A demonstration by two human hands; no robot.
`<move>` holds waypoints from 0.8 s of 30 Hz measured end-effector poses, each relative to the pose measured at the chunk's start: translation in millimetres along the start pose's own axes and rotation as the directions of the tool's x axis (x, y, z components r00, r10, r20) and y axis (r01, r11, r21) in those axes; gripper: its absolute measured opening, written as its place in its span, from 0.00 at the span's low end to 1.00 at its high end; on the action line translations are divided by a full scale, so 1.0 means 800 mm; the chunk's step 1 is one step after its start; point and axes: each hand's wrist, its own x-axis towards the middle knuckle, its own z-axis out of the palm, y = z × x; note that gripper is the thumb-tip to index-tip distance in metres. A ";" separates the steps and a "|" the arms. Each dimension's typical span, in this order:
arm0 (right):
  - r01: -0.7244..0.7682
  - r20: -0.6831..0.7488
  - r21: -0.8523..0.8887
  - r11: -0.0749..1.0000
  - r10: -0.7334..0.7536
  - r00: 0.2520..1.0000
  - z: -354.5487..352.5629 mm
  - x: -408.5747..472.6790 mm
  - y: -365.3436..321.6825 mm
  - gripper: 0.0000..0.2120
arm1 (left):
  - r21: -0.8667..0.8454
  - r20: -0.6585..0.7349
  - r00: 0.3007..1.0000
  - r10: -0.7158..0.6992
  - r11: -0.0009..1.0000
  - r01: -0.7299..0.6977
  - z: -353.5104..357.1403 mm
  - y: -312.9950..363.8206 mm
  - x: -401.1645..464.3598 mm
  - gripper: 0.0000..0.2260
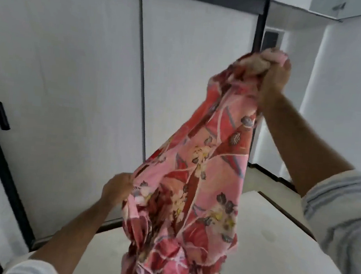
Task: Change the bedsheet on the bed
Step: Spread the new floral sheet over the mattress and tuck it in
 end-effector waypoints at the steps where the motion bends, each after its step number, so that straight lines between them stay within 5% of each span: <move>1: -0.092 0.069 -0.159 0.983 0.104 0.992 -0.024 0.006 0.010 0.07 | -0.040 -0.018 1.000 0.007 0.999 -0.008 -0.004 0.009 0.012 0.10; 3: -0.231 0.201 -0.406 0.884 0.333 0.921 -0.057 -0.004 0.039 0.06 | -0.125 -0.079 0.996 0.028 0.991 -0.038 -0.013 0.035 0.037 0.13; 7: 0.030 0.392 -0.747 0.664 0.404 0.826 -0.092 -0.042 0.043 0.18 | -0.337 -0.242 0.966 0.096 0.925 -0.176 -0.035 0.144 0.079 0.15; 11: 0.225 0.540 -0.817 0.532 0.565 0.624 -0.090 -0.075 0.044 0.27 | -0.491 -0.347 0.922 0.170 0.805 -0.334 -0.053 0.269 0.095 0.12; 14: 0.288 0.528 -0.849 0.443 0.691 0.494 -0.088 -0.097 0.079 0.17 | -0.547 -0.402 0.873 0.277 0.692 -0.471 -0.060 0.347 0.082 0.10; 17: 0.241 0.407 -0.905 0.351 0.544 0.734 -0.098 -0.073 0.088 0.16 | -0.339 -0.465 0.754 0.463 0.694 -0.635 -0.065 0.378 0.076 0.10; 20: 0.205 0.299 -0.935 0.289 0.333 0.894 -0.129 -0.008 0.063 0.18 | 0.219 -0.398 0.620 0.676 0.727 -0.651 -0.069 0.354 0.098 0.07; 24: 0.186 0.238 -0.880 0.438 0.066 0.969 -0.149 0.071 0.010 0.19 | 0.339 -0.320 0.673 0.667 0.744 -0.576 -0.052 0.333 0.122 0.07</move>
